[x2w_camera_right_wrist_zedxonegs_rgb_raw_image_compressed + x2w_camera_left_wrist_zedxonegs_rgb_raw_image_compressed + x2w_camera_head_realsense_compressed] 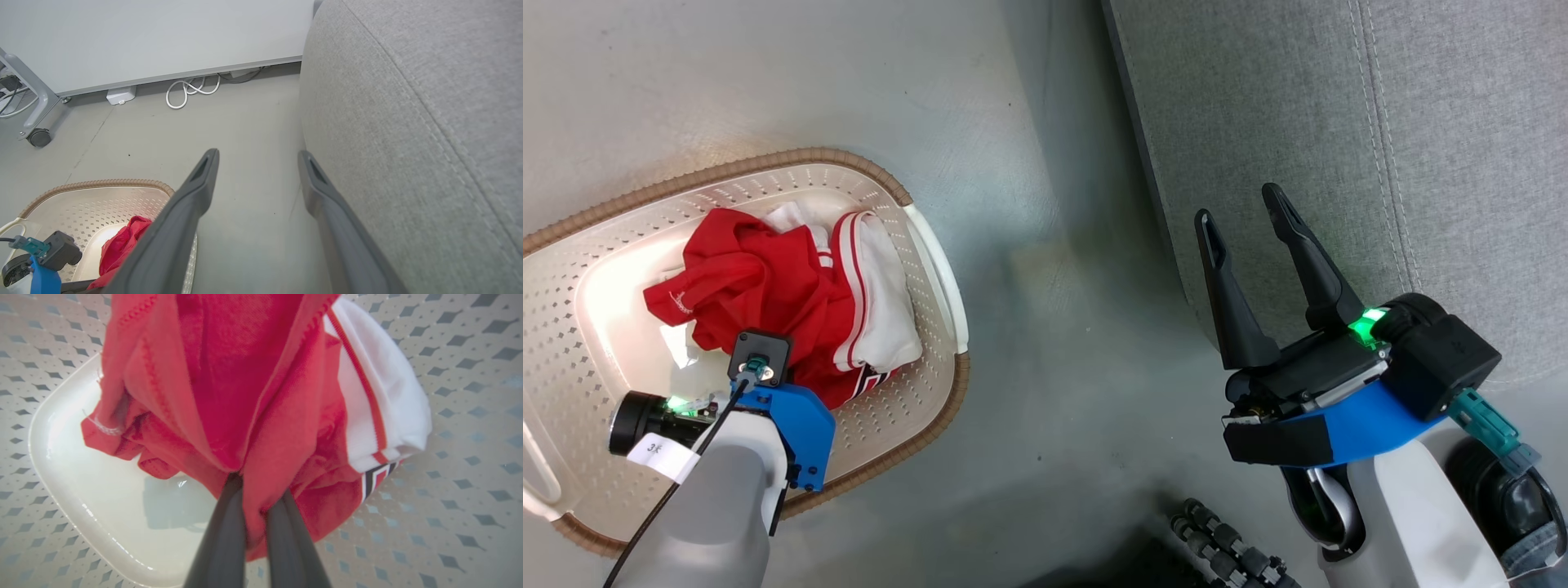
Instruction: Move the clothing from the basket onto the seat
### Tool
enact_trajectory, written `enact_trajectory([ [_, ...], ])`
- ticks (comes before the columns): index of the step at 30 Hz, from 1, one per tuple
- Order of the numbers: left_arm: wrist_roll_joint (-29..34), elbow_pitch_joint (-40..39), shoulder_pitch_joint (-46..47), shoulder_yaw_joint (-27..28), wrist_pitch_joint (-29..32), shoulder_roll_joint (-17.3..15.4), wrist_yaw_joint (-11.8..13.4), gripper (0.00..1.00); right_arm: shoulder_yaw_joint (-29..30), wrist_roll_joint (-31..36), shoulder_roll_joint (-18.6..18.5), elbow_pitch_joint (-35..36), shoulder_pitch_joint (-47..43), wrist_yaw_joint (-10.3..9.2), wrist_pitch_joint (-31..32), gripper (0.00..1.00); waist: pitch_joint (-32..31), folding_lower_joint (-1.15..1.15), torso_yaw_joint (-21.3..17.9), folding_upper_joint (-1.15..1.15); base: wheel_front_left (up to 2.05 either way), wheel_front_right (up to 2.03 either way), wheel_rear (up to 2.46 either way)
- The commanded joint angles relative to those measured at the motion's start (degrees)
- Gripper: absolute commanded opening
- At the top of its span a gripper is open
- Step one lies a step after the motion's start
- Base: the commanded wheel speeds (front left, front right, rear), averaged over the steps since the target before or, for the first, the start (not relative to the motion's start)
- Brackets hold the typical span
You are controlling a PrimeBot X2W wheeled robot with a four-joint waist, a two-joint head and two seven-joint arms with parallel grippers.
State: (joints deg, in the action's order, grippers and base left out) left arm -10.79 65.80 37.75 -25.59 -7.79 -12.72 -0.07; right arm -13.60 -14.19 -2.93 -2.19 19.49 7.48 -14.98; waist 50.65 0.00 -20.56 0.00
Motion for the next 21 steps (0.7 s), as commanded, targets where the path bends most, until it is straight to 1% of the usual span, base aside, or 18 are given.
enact_trajectory([
  [1,-0.4,0.3,1.0,-0.1,-0.6,0.0,-0.4,0.00,0.1,0.0,0.1,0.0,0.7,0.03,-0.3,1.00,-0.1,0.00,0.2,0.00,0.00,0.00,0.00],
  [21,-1.7,3.5,2.2,-1.8,-2.0,0.9,-1.2,0.00,-0.5,0.1,0.1,-0.4,0.9,0.03,-0.3,1.00,-1.3,0.00,0.3,0.00,0.00,0.00,0.00],
])
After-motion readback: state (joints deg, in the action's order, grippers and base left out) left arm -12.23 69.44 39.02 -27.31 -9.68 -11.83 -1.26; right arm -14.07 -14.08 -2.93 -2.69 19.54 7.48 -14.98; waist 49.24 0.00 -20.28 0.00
